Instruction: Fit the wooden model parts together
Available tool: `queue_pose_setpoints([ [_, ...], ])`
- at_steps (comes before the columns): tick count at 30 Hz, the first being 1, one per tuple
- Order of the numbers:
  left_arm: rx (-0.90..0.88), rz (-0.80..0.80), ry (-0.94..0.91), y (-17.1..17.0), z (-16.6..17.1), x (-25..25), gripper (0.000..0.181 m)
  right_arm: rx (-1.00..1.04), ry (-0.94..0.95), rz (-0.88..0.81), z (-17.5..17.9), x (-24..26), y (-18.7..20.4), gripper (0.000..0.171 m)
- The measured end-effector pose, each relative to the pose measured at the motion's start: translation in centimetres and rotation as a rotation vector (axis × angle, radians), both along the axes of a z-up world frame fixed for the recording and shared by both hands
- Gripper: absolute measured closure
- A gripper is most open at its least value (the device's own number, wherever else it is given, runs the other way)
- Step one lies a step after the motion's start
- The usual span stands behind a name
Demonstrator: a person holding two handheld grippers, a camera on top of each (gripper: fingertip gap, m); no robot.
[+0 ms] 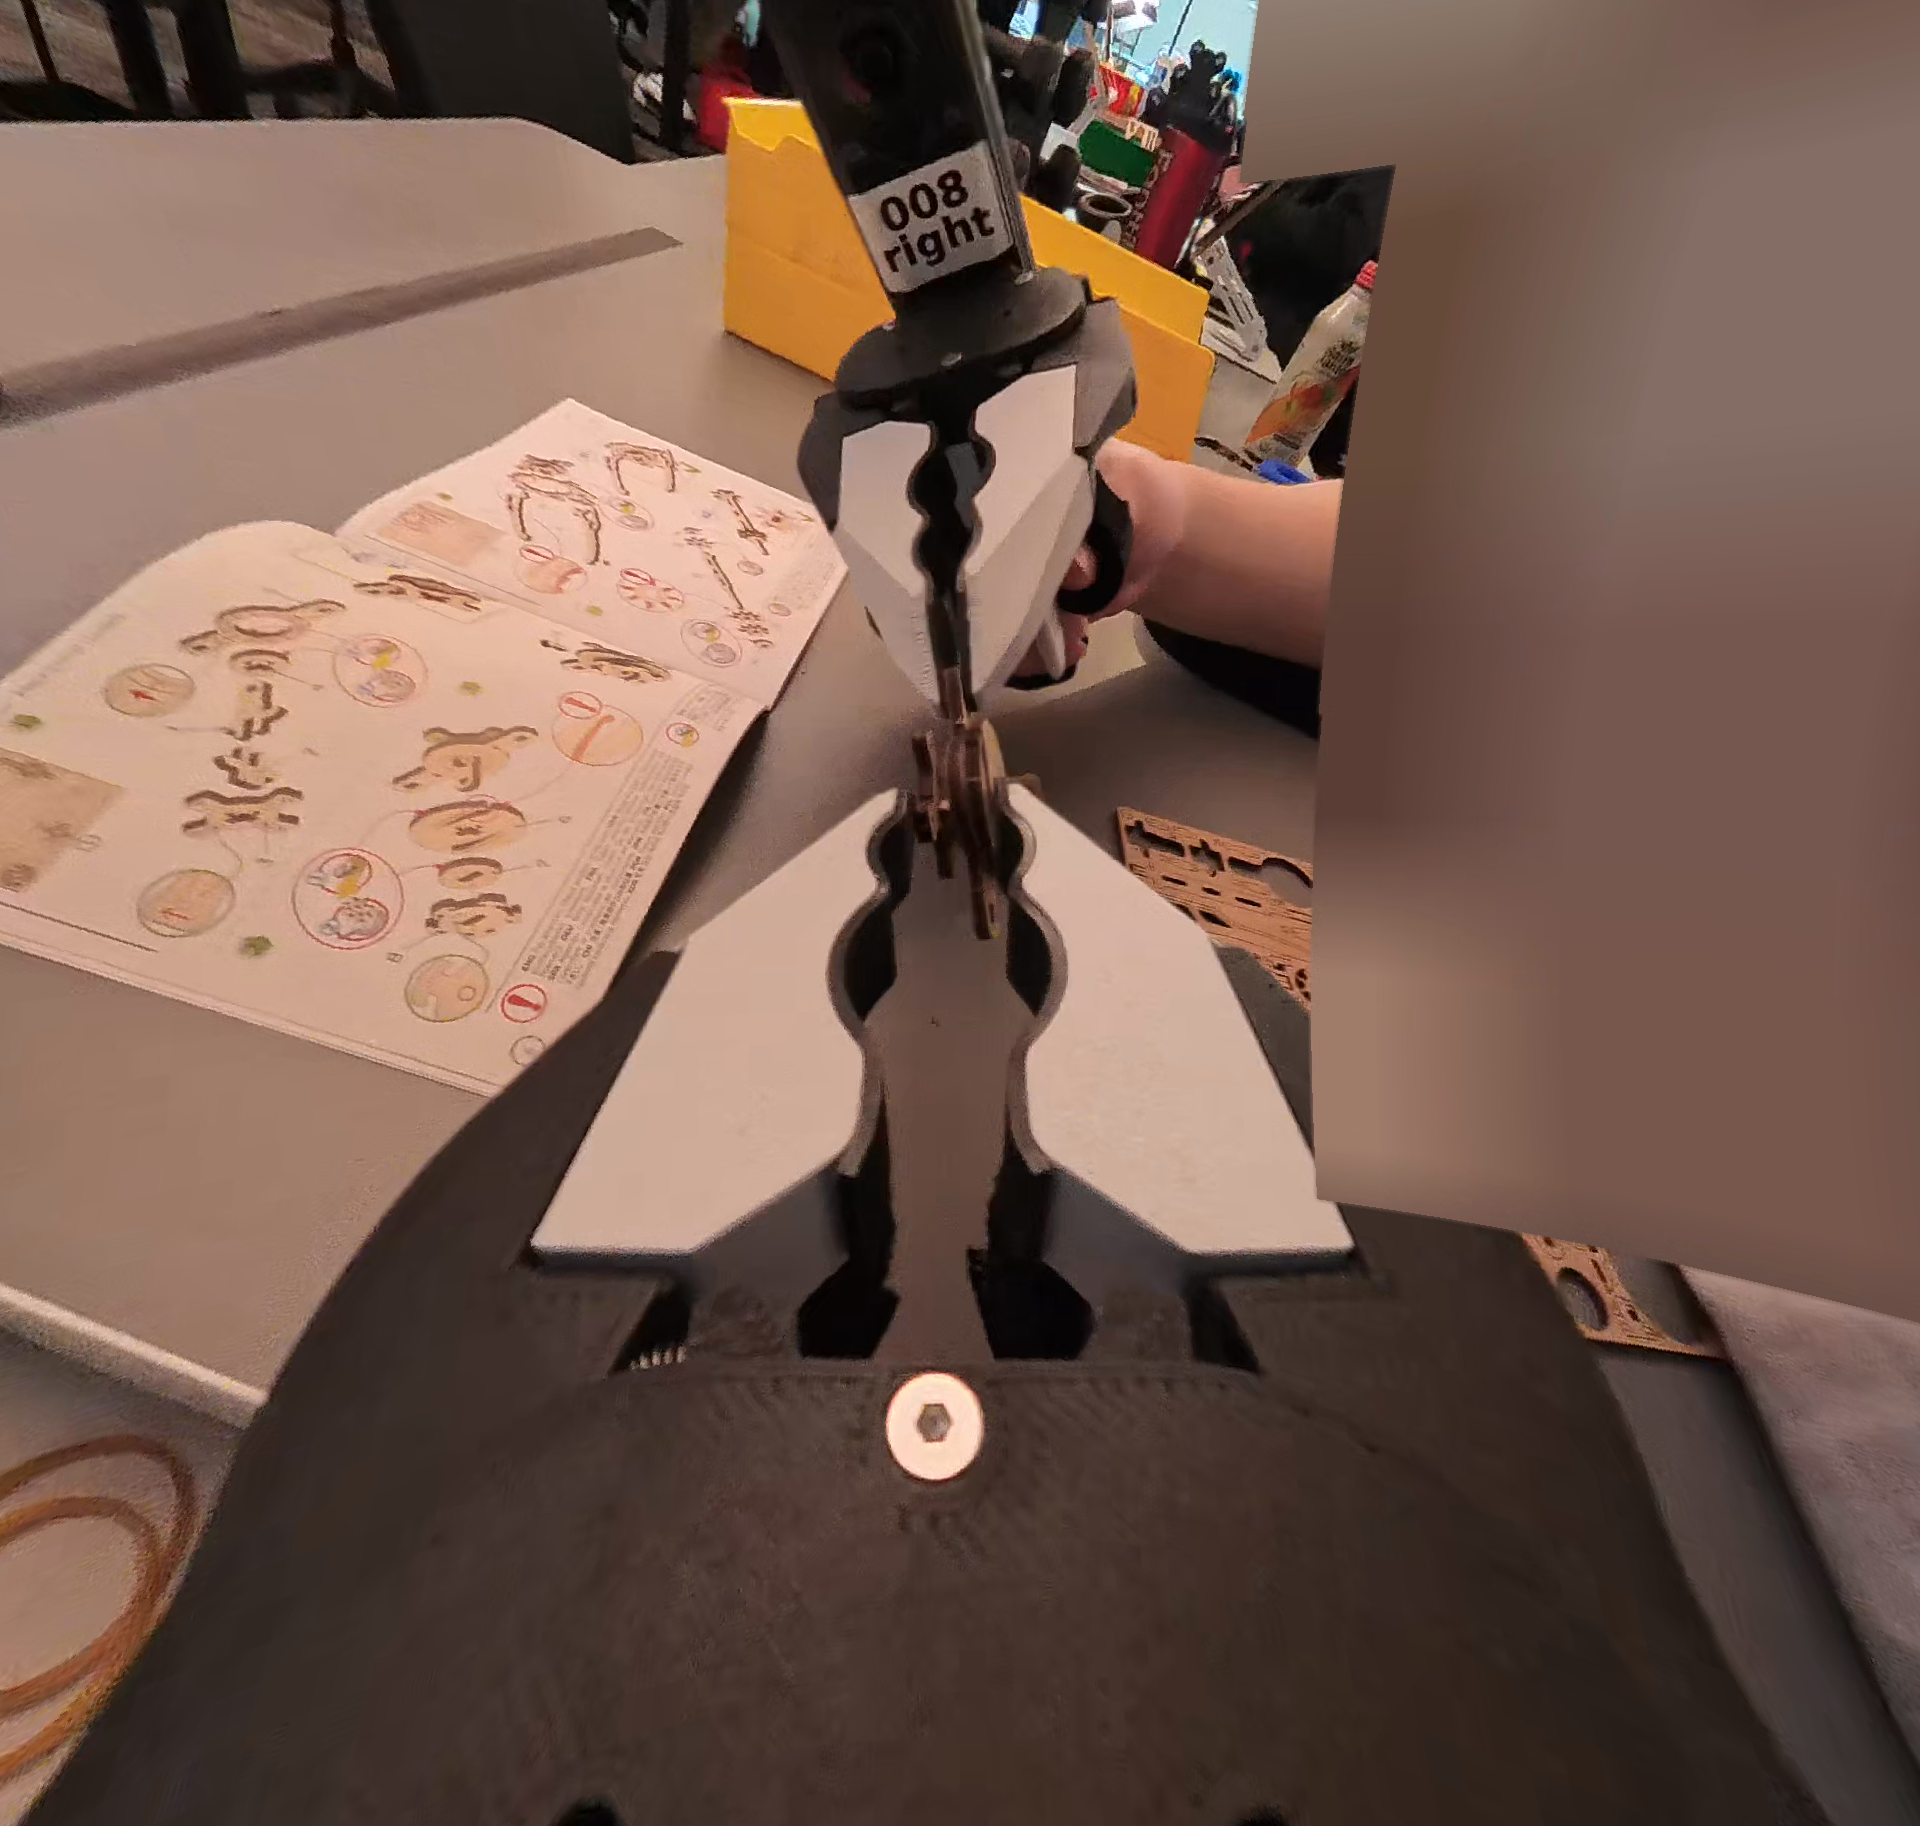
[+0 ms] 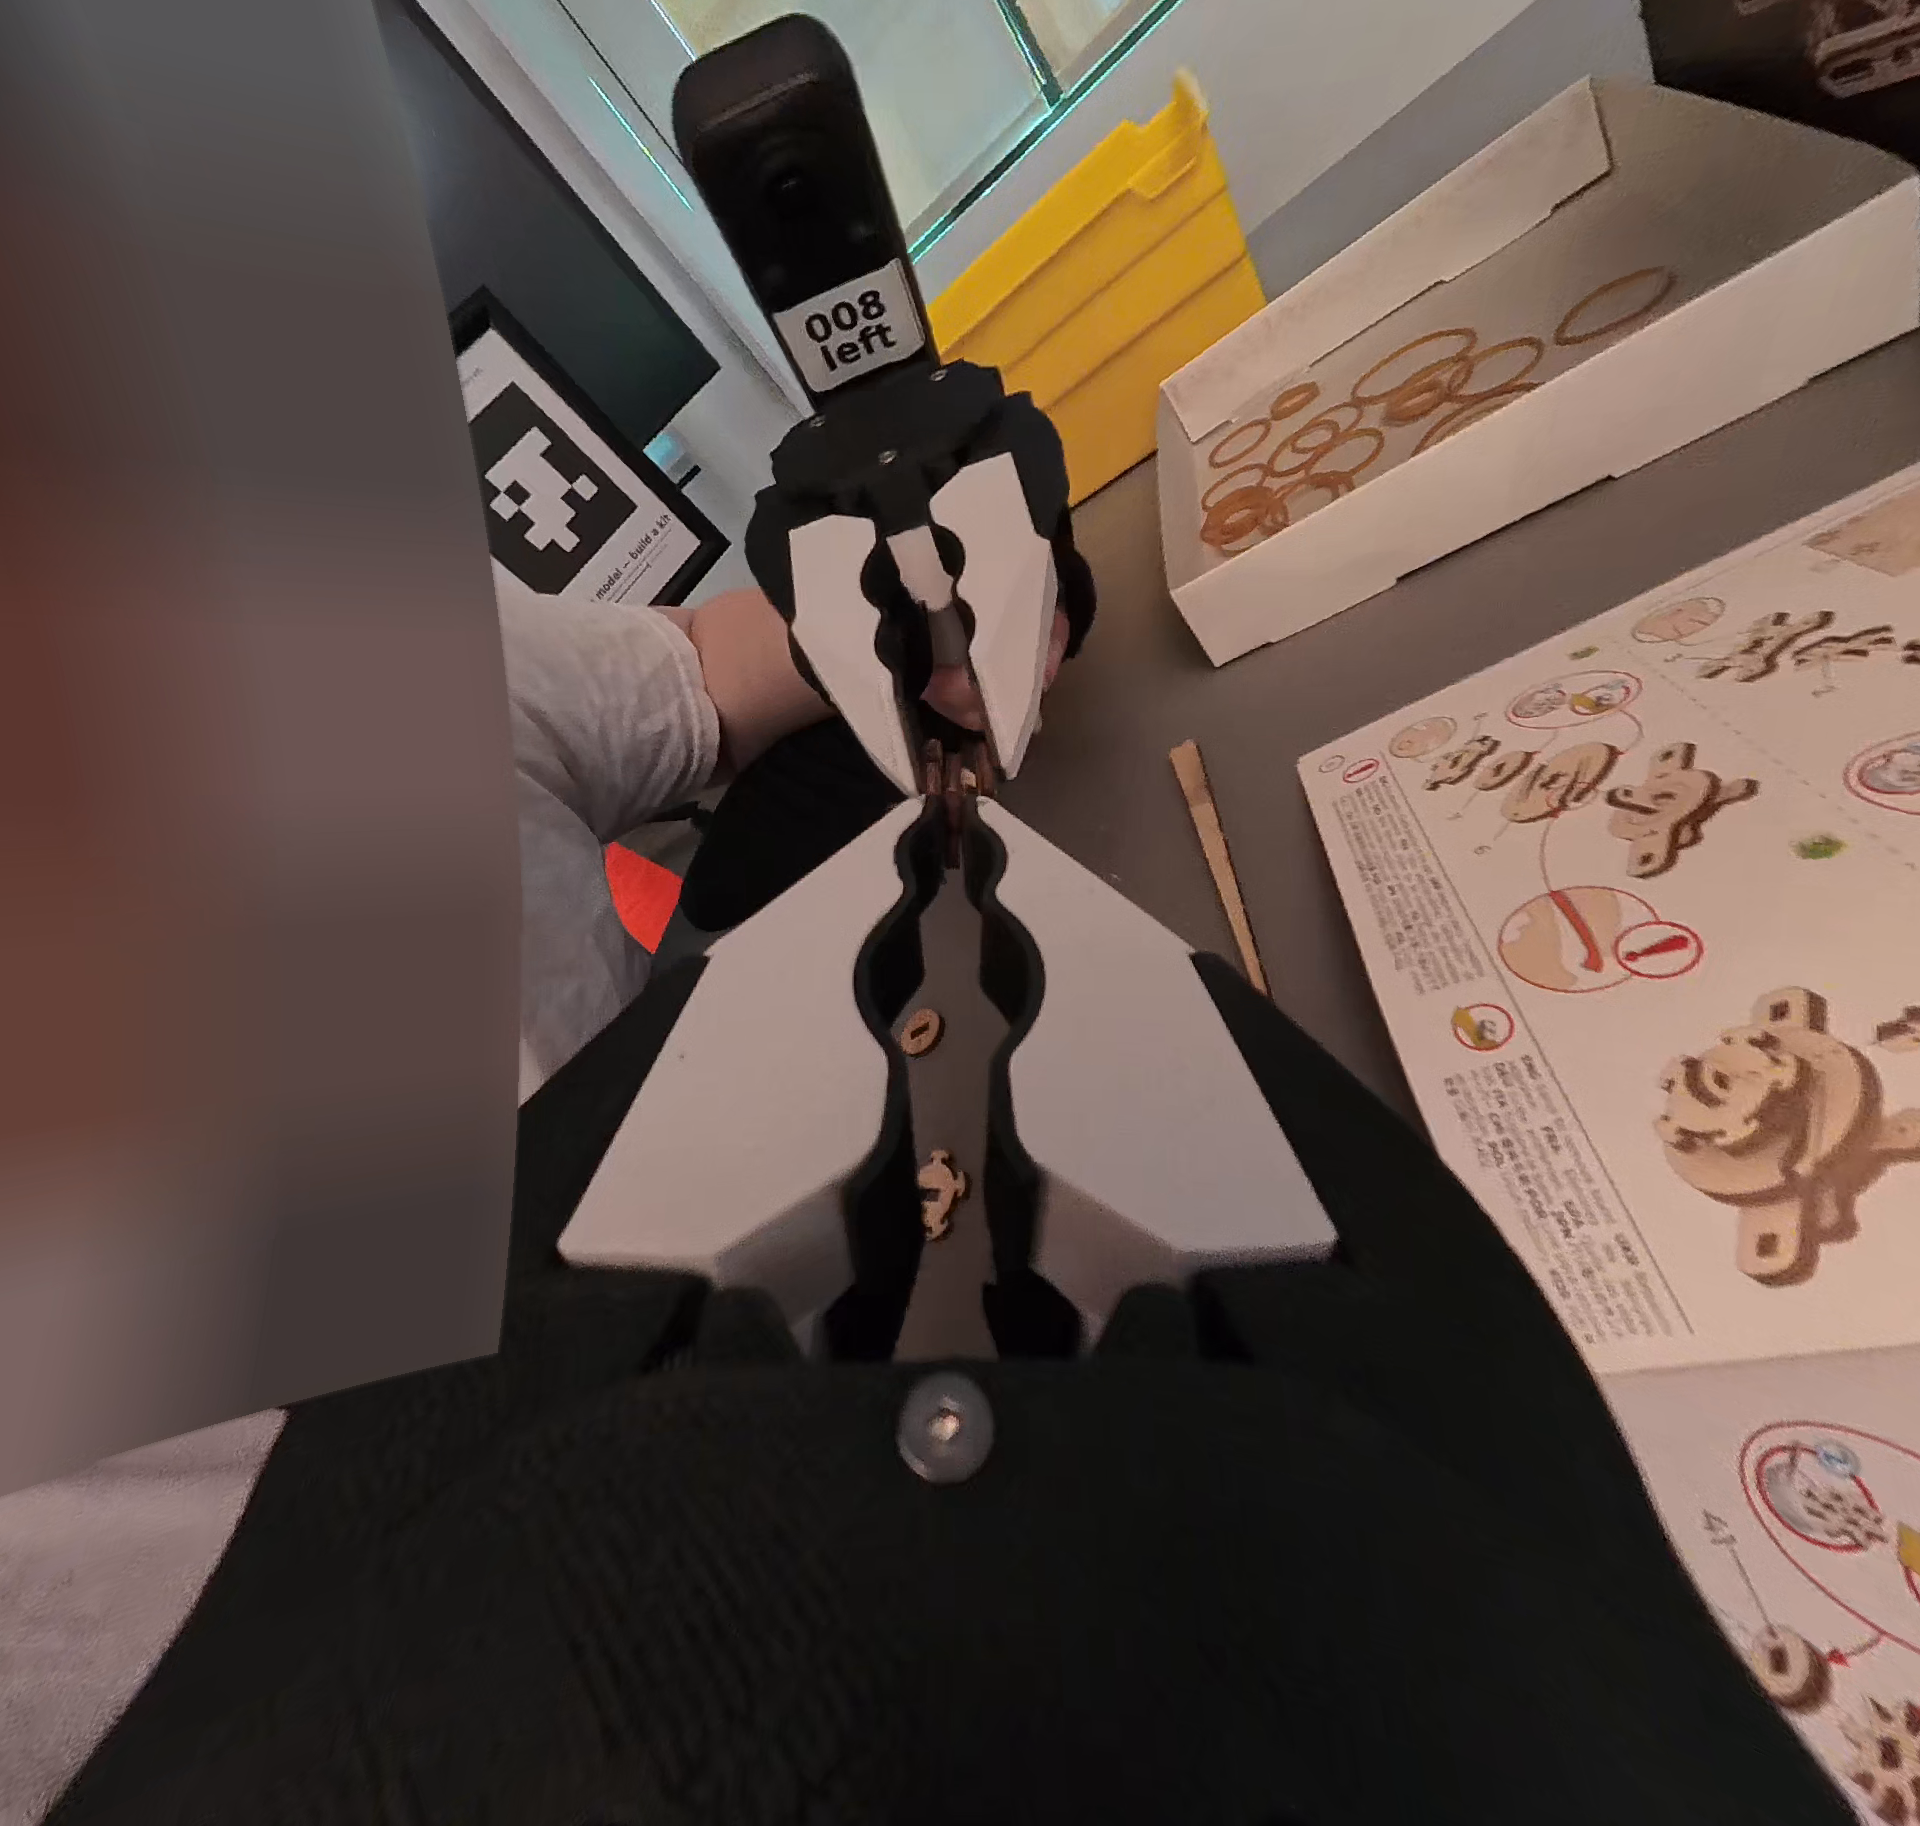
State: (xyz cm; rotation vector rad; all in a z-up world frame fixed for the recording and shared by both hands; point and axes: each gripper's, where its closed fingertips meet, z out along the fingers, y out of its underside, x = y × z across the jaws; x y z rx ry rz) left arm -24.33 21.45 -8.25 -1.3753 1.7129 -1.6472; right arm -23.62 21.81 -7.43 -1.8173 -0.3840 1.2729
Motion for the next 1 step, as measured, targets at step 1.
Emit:
queue_pose_setpoints([
  [1,-0.008,-0.002,0.001,0.05,0.07,-0.02,0.169,0.014,-0.002,-0.007,0.10,-0.03,0.07,0.170],
])
